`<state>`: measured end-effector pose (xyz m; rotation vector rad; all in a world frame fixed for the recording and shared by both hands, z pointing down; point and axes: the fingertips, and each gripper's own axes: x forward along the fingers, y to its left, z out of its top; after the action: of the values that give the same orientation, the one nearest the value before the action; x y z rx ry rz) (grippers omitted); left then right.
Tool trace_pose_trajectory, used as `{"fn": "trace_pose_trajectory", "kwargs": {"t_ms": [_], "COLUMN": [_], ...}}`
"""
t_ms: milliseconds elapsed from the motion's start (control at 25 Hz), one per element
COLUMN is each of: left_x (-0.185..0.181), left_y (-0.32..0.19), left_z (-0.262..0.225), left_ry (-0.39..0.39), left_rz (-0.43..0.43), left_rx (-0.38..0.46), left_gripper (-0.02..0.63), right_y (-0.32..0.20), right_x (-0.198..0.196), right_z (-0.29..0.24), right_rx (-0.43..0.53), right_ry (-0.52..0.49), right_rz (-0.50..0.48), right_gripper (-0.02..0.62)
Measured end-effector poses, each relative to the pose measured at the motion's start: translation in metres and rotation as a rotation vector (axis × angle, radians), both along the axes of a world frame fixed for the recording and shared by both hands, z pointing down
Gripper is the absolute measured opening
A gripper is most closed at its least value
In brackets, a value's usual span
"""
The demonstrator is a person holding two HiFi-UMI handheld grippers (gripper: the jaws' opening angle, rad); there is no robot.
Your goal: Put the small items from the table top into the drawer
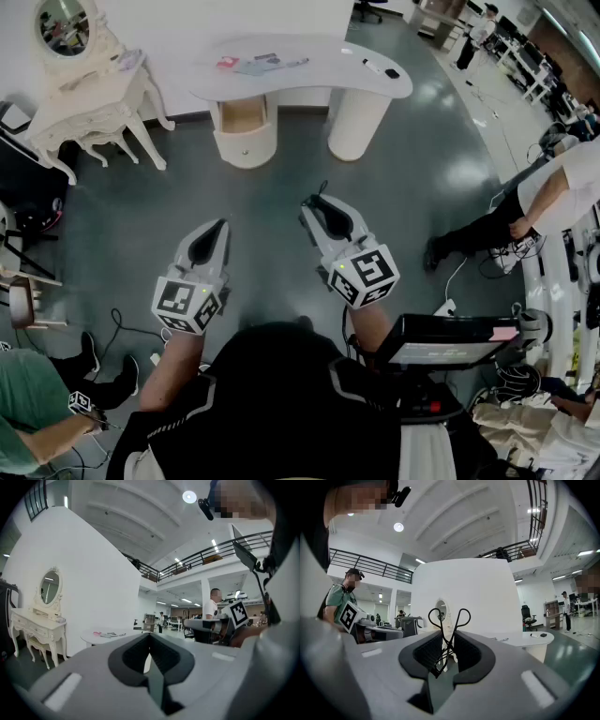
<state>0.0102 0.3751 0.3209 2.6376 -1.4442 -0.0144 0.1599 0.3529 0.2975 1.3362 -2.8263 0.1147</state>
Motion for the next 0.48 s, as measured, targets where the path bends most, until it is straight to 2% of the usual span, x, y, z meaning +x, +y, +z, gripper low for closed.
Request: {"fn": "trace_pose_trajectory", "kwargs": {"t_ms": [480], "left_x": [-0.0069], "left_y": [0.0120], "left_z": [0.0043], "left_ry": [0.026], "left_rz": [0.001], "left_rx": [-0.016], "left_gripper": [0.000], "right_y": [0.0081], "right_x": [-0.0102], "right_z": [0.0001], "right_rx": [0.007], "right_ry": [0.015], "right_rz": [-0.012], "right_gripper": [0.079]}}
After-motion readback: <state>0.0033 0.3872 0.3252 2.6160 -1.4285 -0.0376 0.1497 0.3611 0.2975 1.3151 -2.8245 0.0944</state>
